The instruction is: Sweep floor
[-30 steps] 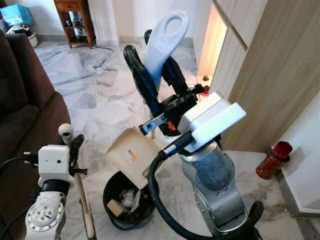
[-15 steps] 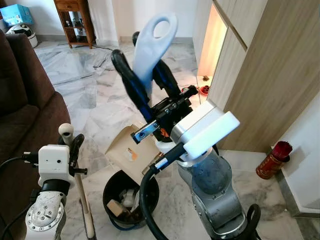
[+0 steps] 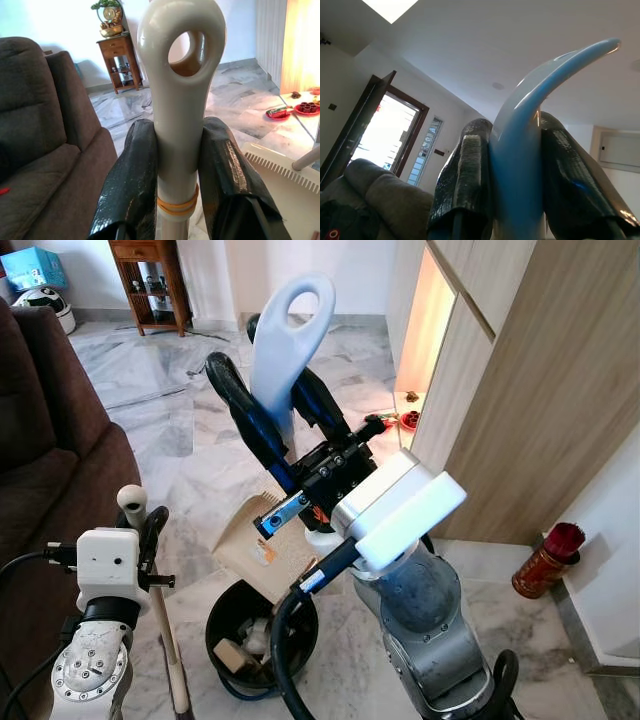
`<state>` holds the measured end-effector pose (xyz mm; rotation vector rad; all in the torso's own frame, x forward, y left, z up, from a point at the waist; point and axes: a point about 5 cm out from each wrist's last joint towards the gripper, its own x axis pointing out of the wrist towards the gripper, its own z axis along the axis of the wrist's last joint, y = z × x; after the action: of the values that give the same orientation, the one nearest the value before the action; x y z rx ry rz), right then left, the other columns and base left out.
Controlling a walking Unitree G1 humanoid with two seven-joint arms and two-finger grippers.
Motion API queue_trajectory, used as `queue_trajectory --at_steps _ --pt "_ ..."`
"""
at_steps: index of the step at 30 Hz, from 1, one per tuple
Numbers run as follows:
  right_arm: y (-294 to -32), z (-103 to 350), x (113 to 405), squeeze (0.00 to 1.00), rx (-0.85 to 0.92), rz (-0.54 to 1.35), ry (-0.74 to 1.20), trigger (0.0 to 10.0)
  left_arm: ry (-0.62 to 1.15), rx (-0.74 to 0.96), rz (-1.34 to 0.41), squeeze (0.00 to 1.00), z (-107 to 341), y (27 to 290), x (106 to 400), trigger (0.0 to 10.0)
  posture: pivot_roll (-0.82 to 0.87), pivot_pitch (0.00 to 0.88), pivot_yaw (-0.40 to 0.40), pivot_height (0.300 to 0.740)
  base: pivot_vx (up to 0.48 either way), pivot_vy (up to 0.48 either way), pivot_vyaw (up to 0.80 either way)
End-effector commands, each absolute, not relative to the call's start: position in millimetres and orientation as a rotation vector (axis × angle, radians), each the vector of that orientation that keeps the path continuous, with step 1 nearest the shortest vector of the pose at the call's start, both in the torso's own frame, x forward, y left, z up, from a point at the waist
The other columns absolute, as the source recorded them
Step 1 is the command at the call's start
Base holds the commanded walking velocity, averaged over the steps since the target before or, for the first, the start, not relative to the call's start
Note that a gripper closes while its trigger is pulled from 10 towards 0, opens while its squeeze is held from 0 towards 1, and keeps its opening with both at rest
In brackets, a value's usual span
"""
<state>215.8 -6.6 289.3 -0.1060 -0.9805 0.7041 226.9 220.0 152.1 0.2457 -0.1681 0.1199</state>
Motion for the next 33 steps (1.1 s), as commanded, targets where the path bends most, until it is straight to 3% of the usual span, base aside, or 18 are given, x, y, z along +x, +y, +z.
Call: queue_trajectory --at_steps 1,17,20,26,33 --pt "-8.0 301.3 204.3 0.00 -0.101 0.711 -1.076 10.0 -0.216 0.257 0.124 0.00 159.5 219.8 228.0 10.0 0.06 0.074 0.003 0.740 0.000 0.000 0.00" --pt "-13.2 296.6 217.7 0.00 -0.105 0.631 -0.999 10.0 -0.217 0.254 0.119 0.00 159.6 218.1 228.5 10.0 0.06 0.077 0.004 0.740 0.000 0.000 0.00" --pt "-24.7 293.7 230.4 0.00 -0.108 0.542 -0.946 10.0 -0.216 0.251 0.119 0.00 159.1 217.5 228.4 10.0 0.06 0.076 0.003 0.740 0.000 0.000 0.00" --pt "-77.9 271.5 261.7 0.00 -0.310 0.319 -0.845 10.0 -0.213 0.246 0.110 0.00 158.3 215.7 228.8 10.0 0.05 0.078 0.006 0.740 0.000 0.000 0.00" --pt "-97.7 263.6 268.7 0.00 -0.360 0.245 -0.804 10.0 -0.213 0.242 0.105 0.00 158.1 214.4 229.3 10.0 0.05 0.078 0.006 0.740 0.000 0.000 0.00"
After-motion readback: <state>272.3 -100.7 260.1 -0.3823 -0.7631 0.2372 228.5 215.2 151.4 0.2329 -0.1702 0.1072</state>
